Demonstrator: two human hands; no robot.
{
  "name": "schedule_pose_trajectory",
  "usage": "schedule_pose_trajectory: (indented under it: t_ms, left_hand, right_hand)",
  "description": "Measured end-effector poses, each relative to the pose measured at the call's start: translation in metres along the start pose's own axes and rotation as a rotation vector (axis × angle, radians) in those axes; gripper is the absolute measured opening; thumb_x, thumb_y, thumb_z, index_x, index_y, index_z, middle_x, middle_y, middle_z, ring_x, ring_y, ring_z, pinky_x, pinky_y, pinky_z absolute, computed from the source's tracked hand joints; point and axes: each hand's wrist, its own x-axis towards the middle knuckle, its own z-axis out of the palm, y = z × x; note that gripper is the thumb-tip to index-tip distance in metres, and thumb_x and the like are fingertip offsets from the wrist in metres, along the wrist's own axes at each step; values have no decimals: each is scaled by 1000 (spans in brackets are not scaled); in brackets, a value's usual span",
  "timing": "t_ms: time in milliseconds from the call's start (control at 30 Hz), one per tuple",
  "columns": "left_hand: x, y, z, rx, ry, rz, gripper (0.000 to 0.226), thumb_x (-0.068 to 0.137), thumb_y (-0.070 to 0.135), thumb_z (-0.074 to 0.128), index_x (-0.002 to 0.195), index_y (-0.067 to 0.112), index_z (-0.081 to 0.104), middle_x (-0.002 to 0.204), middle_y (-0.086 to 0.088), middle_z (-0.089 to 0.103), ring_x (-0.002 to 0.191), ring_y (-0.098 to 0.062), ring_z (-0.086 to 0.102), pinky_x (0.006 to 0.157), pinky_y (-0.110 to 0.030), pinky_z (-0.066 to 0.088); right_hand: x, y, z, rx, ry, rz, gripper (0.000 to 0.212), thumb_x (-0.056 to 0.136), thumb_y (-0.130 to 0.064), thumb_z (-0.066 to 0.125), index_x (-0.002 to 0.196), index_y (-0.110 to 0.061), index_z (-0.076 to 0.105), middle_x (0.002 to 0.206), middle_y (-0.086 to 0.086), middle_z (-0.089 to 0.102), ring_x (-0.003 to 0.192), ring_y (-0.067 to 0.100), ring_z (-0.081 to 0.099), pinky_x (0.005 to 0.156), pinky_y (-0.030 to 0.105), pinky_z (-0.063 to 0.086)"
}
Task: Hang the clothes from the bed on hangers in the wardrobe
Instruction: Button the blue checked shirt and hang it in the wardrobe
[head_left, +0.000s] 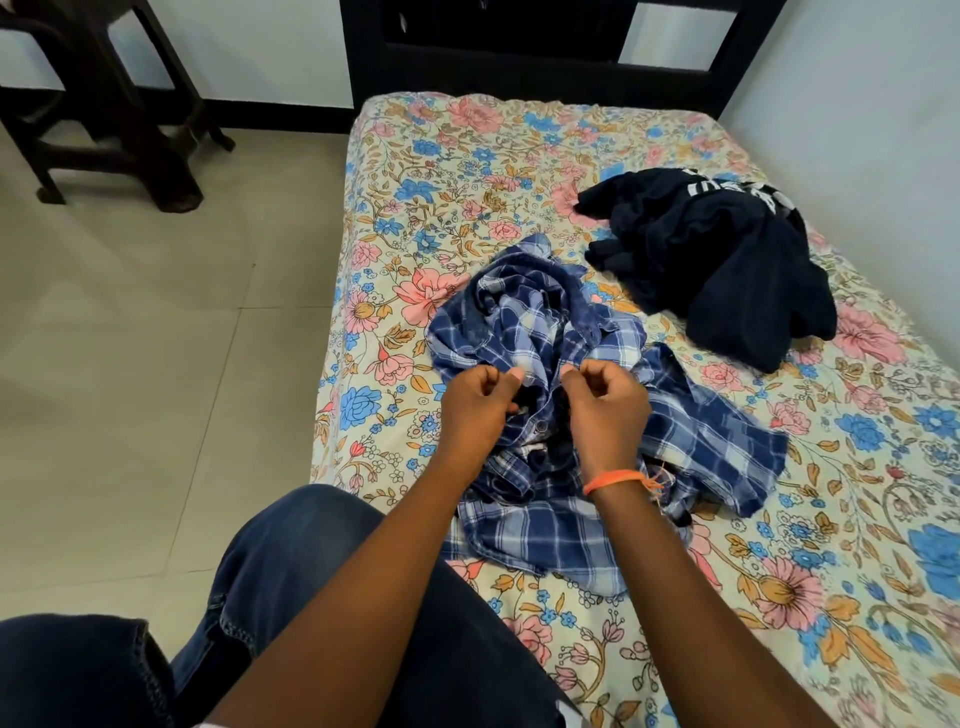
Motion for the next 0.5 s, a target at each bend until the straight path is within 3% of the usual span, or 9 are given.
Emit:
schedule_pose_trajectory:
  t_ms: [100,200,333,500]
  left_hand:
    - [-11,7,0,211,22,212,23,91,28,69,75,13,63,66,6,63,54,3,54,52,-12,42]
    - [-24,6,-2,233,13,281,15,92,19,68,78,16,64,70,10,63,62,4,58,57,-10,44]
    - [-38,-7,-13,-32,-112,104,12,93,14,65,84,8,65,68,-4,67,57,-11,63,54,-22,51]
    - [-46,-5,-13,-250,-192,-66,10,98,7,57,102,2,64,72,-8,67,52,-17,62,42,-24,48]
  right_hand:
    - [-8,-5,-4,-220,11,-401,4,87,-13,70,83,-12,69,78,-2,64,69,8,57,66,21,46]
    - [-17,-3,-7,-350,-75,-571,4,89,-13,69,90,-9,71,87,2,66,77,14,60,69,24,49]
    - [-34,6,-5,-254,-142,-493,6,89,-9,68,93,-8,73,90,1,69,81,9,62,75,17,49]
    - [-43,11,-5,-112,-117,-278,12,88,-8,69,90,-19,72,86,-7,68,81,-1,63,73,9,46]
